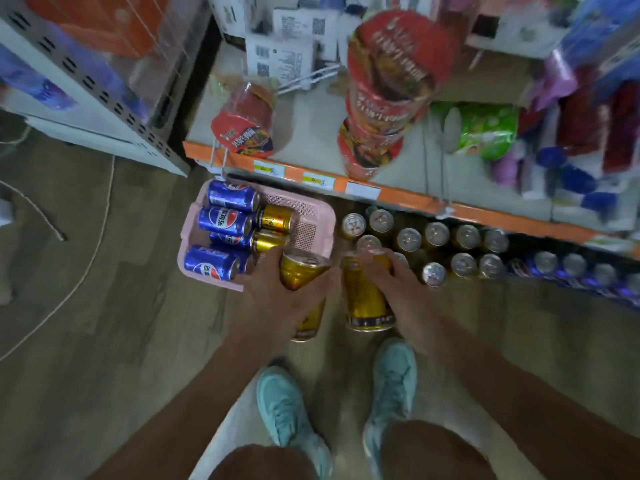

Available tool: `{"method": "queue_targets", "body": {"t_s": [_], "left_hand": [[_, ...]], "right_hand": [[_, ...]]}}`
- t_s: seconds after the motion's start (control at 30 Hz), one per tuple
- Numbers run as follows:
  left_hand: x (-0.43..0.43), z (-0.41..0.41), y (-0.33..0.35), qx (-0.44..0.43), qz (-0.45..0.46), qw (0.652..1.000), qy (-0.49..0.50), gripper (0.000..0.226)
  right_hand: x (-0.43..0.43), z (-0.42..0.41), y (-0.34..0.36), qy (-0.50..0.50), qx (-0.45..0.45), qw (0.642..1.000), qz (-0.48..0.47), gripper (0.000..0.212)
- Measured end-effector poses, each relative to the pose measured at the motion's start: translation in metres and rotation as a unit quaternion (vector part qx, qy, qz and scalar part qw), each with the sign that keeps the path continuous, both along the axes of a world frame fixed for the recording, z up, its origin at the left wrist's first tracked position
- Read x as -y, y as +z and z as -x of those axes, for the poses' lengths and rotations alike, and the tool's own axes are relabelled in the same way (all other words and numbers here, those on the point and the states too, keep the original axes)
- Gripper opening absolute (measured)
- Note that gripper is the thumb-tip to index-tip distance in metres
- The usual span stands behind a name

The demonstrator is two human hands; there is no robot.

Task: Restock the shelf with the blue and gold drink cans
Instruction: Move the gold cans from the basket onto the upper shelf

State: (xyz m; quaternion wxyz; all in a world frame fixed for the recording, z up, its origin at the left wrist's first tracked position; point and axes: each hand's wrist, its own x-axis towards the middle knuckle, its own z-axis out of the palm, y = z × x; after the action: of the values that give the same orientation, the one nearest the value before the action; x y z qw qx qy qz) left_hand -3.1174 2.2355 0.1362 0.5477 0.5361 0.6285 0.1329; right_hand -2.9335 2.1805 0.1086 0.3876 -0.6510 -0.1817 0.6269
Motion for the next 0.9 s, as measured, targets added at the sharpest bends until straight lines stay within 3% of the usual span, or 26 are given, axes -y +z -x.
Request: {"method": "queue_targets", "body": {"t_s": [0.1, 0.3, 0.4, 0.47, 0.6, 0.73, 0.9], "left_hand": [[0.013, -0.018, 0.086, 0.011, 0.03, 0.999, -0.005, 0.065], [0.038, -0.064, 0.242, 0.031, 0.054, 0.997, -0.043, 0.042], [0.047, -0.093, 0.309, 0.036, 0.047, 0.996, -0.071, 0.028], [0.051, -0.112, 0.351, 0.047, 0.044, 0.995, -0.077, 0.026], [0.056, -0.149, 0.428, 0.078, 0.033, 0.994, -0.076, 0.035], [0.061, -0.182, 0.487, 0.098, -0.007, 0.992, -0.079, 0.059], [0.065, -0.215, 0.538, 0.139, -0.04, 0.987, -0.073, 0.052]], "right_hand": [[0.018, -0.01, 0.085, -0.023, 0.033, 0.999, 0.011, 0.035], [0.048, -0.044, 0.245, -0.07, 0.074, 0.994, 0.023, 0.08], [0.062, -0.069, 0.313, -0.079, 0.099, 0.992, 0.015, 0.088], [0.07, -0.087, 0.355, -0.086, 0.102, 0.991, 0.011, 0.085], [0.084, -0.122, 0.43, -0.104, 0.101, 0.989, -0.027, 0.048], [0.093, -0.153, 0.487, -0.106, 0.113, 0.987, -0.047, 0.058], [0.098, -0.188, 0.541, -0.102, 0.134, 0.982, -0.085, 0.05]]}}
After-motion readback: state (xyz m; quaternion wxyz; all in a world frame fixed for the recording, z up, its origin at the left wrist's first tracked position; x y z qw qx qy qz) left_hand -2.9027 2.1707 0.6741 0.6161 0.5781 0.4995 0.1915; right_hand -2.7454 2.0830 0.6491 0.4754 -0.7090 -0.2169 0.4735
